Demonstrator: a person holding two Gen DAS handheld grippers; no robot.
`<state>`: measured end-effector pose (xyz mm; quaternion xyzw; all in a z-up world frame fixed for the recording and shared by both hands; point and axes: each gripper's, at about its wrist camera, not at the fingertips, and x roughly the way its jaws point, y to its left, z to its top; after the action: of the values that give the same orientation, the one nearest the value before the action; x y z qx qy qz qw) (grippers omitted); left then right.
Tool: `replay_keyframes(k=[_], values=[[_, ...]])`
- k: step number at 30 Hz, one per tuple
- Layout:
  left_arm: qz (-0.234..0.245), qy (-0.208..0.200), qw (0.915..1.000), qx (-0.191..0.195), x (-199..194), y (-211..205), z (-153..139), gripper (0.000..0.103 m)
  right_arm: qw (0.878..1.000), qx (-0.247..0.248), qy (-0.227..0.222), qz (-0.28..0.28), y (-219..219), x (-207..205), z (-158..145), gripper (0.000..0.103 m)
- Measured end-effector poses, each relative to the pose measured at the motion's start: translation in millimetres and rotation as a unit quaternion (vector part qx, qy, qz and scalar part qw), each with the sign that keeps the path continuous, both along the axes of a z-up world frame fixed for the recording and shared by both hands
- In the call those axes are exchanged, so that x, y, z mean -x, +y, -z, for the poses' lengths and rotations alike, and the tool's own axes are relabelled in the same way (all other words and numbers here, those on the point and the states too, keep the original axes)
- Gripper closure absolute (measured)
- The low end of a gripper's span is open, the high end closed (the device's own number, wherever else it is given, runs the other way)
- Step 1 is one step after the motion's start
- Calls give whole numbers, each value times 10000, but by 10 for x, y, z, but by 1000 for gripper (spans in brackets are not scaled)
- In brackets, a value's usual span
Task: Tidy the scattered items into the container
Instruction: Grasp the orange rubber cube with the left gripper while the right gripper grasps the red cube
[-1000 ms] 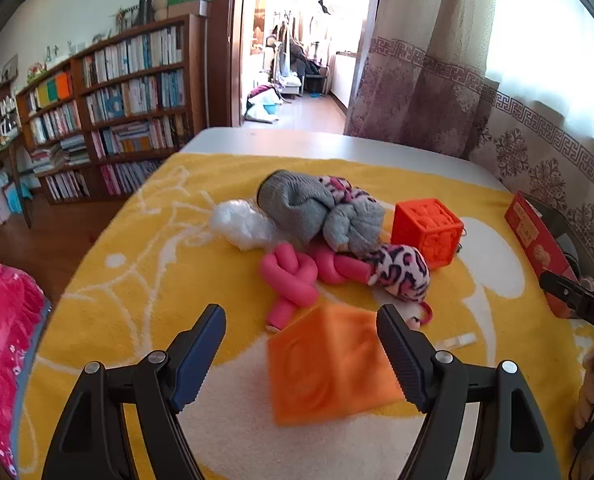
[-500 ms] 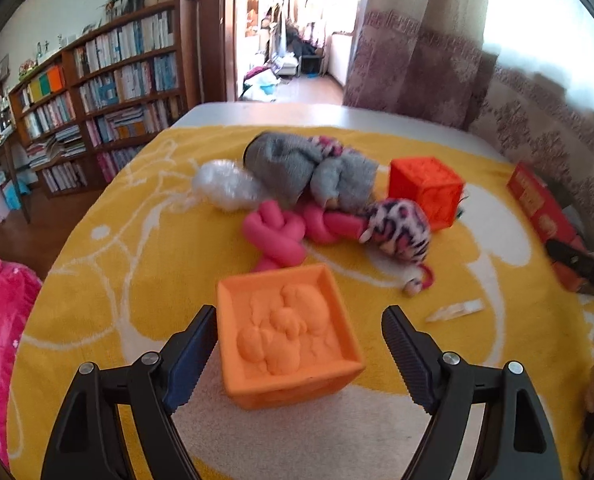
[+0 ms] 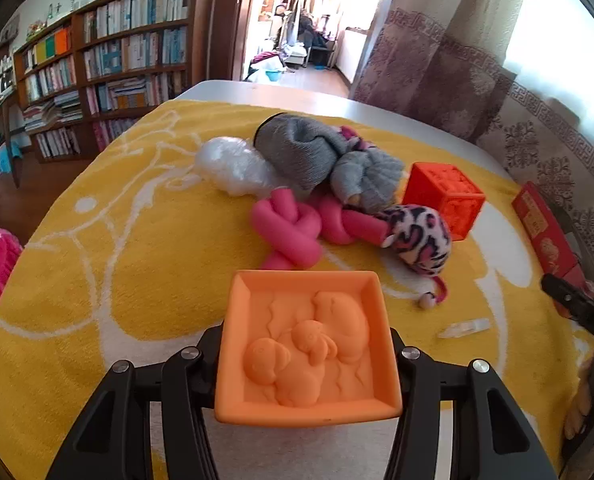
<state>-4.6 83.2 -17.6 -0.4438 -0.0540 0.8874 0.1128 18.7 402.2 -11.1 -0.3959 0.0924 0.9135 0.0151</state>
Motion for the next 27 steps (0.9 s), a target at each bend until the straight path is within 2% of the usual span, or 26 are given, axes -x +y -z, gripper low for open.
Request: replay_keyframes(k=[7,15,21,27], values=[[14,-3,9998,-219,19,-41,-11,48,9998,27,-121,-147,-171,185,-97,22],[134,35,9994,-329,12,-57,-2,48,9983,-62,-36,-578,-737,630,-333,22],[161,-45,9989,-427,32,-90,40,48,9966,-31,-215,-789,-1081,943,-258,22],[182,-96,9986,-483,58,-108,53,48,9949,-564,-496,-667,-1258,1204,-42,22]])
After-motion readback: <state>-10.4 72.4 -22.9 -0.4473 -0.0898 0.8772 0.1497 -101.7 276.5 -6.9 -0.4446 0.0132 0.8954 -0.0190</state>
